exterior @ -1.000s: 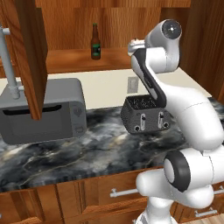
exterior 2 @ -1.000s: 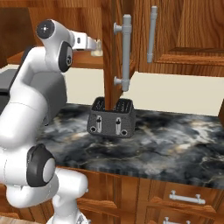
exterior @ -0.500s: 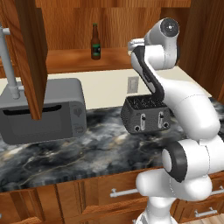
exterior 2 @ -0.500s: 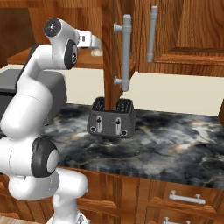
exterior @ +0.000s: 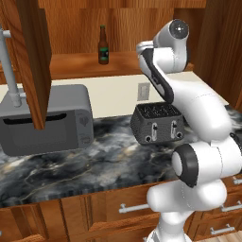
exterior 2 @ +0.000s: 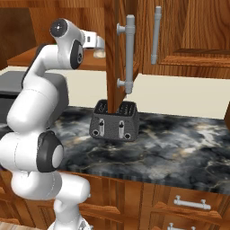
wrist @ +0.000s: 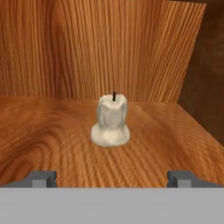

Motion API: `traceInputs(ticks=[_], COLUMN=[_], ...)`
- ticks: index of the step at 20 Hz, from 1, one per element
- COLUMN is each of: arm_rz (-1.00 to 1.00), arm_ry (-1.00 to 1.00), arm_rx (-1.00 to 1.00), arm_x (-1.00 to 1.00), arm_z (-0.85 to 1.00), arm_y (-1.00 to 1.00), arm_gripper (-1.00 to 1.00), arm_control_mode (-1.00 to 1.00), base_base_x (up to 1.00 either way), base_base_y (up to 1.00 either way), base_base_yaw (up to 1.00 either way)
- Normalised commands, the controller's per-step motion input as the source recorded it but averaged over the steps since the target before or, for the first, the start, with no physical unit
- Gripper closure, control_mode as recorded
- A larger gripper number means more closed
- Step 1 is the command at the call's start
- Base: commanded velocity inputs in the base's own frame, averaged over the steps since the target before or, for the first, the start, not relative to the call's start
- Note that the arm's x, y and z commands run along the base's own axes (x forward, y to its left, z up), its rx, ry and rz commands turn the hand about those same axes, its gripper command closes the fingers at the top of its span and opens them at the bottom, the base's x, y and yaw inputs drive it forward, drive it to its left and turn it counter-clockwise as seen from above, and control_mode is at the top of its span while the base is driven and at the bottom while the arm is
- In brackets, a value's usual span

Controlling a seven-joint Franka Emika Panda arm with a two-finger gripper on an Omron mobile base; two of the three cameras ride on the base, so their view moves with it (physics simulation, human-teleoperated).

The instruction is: Get the candle and the beer from the cabinet and move them to the dining counter.

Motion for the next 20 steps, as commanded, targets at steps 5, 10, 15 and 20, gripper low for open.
traceInputs(ticks=[5, 10, 15, 20], arm_rz=[0.00, 0.00, 0.00, 0.00], arm_ry=[0.00, 0.00, 0.00, 0.00], arm_rx=[0.00, 0.00, 0.00, 0.00], arm_x=[0.24, 0.25, 0.23, 0.20], arm_z=[-0.05, -0.05, -0.04, -0.01], arm_y=[0.00, 0.00, 0.00, 0.00], arm_gripper=[-1.00, -1.00, -1.00, -1.00], arm_control_mode=[-1.00, -1.00, -1.00, -1.00], base_base_x=[0.00, 0.00, 0.00, 0.00], base_base_y=[0.00, 0.00, 0.00, 0.00], base_base_yaw=[0.00, 0.00, 0.00, 0.00])
